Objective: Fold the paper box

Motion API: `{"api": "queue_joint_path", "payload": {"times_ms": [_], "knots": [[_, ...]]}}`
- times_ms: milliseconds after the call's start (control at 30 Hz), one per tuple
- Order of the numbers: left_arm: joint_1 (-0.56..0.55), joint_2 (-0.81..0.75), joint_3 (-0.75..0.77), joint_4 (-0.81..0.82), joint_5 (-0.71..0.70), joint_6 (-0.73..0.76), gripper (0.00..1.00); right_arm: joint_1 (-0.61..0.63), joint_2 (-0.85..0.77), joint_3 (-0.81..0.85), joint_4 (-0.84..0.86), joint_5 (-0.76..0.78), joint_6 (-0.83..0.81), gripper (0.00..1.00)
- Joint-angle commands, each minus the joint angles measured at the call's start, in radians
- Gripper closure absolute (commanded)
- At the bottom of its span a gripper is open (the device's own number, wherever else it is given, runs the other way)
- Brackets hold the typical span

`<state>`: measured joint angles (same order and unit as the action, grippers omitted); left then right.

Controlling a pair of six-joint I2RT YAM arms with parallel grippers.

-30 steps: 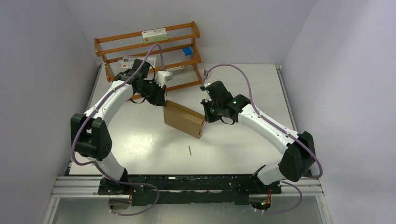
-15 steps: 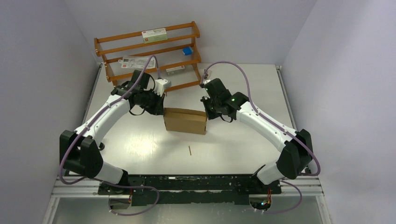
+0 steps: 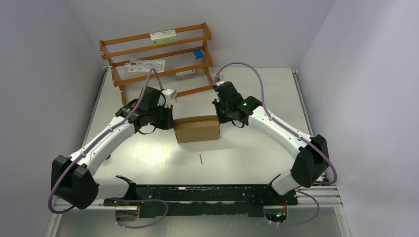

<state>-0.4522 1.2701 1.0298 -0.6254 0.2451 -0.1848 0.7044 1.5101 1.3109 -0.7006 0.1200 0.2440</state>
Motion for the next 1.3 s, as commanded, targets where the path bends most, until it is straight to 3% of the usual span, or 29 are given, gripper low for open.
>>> {"api": "queue_joint_path", "payload": {"times_ms": [0, 500, 900, 1100, 1267], "knots": [[-0.037, -0.017, -0.015, 0.112, -0.029, -0.111, 0.95, 0.018, -0.001, -0.004, 0.071, -0.014, 0.082, 1.0], [-0.066, -0.034, -0.064, 0.163, -0.038, -0.163, 0.95, 0.051, -0.037, -0.092, 0.121, 0.048, 0.174, 1.0], [-0.071, -0.059, -0.107, 0.184, -0.041, -0.187, 0.94, 0.082, -0.103, -0.221, 0.204, 0.115, 0.145, 1.0], [-0.071, -0.071, -0.097, 0.165, -0.073, -0.186, 0.87, 0.086, -0.137, -0.283, 0.226, 0.141, 0.12, 1.0], [-0.071, -0.104, -0.072, 0.143, -0.122, -0.181, 0.74, 0.086, -0.144, -0.286, 0.227, 0.151, 0.102, 1.0]]}}
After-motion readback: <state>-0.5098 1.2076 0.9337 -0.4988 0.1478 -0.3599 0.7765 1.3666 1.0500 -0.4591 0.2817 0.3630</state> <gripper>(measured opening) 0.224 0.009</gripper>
